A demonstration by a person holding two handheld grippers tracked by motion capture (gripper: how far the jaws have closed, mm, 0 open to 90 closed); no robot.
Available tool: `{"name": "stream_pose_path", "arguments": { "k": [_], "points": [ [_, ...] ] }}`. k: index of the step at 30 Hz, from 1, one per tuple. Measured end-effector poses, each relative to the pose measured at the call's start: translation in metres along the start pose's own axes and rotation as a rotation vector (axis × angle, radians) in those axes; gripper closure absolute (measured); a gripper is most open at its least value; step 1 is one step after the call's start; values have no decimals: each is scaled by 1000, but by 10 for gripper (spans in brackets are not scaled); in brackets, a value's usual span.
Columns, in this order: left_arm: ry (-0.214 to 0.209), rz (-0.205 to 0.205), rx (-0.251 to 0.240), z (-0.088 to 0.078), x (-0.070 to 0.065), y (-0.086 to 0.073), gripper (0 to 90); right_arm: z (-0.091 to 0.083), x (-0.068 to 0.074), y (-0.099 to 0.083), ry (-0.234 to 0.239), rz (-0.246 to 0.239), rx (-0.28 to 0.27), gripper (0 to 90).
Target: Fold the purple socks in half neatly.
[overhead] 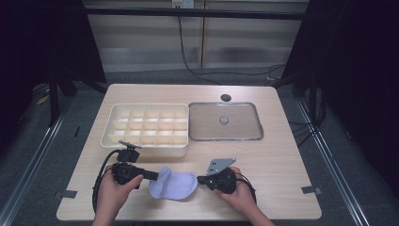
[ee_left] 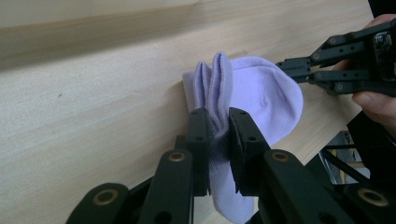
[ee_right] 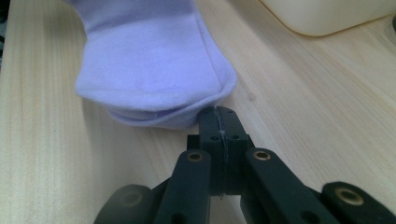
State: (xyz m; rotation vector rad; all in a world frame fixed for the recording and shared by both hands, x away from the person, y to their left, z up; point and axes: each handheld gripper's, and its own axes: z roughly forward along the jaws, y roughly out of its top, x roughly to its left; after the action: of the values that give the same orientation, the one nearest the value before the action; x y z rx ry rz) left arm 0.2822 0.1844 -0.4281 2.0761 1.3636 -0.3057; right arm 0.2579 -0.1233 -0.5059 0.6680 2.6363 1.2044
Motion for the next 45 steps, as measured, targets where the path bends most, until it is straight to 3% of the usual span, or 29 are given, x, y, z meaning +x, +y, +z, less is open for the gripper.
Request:
{"name": "stream_pose_path", "arguments": {
  "k": [12, 13, 14, 17, 20, 23, 24, 26, 29, 30, 45],
  "points": [
    [17, 32, 16, 3, -9, 10, 794, 0, 3, 0, 8, -14, 4, 900],
    [13, 15, 4, 4, -11, 10, 793, 0, 3, 0, 8, -15, 4, 900],
    [15, 36, 15, 4, -11, 11, 793, 0, 3, 0, 7, -12, 2, 900],
    [15, 19, 11, 7, -14, 12, 793, 0, 4, 0, 10, -10, 5, 900],
    [18, 43, 28, 7, -16, 13, 793, 0, 5, 0, 12, -16, 2, 900],
    [17, 30, 16, 9, -19, 15, 793, 1, 6, 1, 12, -20, -3, 900],
    [22, 54, 32, 9, -18, 15, 793, 1, 6, 1, 12, -20, -3, 900],
    [16, 30, 17, 11, -20, 16, 794, 1, 6, 0, 14, -19, -5, 900],
    [25, 54, 32, 11, -20, 17, 793, 1, 6, 0, 15, -17, -5, 900],
    [25, 32, 17, 12, -21, 16, 793, 1, 6, 0, 15, -17, -5, 900],
    [31, 66, 48, 19, -28, 20, 793, 1, 8, 0, 17, -15, -7, 900]
  ]
}}
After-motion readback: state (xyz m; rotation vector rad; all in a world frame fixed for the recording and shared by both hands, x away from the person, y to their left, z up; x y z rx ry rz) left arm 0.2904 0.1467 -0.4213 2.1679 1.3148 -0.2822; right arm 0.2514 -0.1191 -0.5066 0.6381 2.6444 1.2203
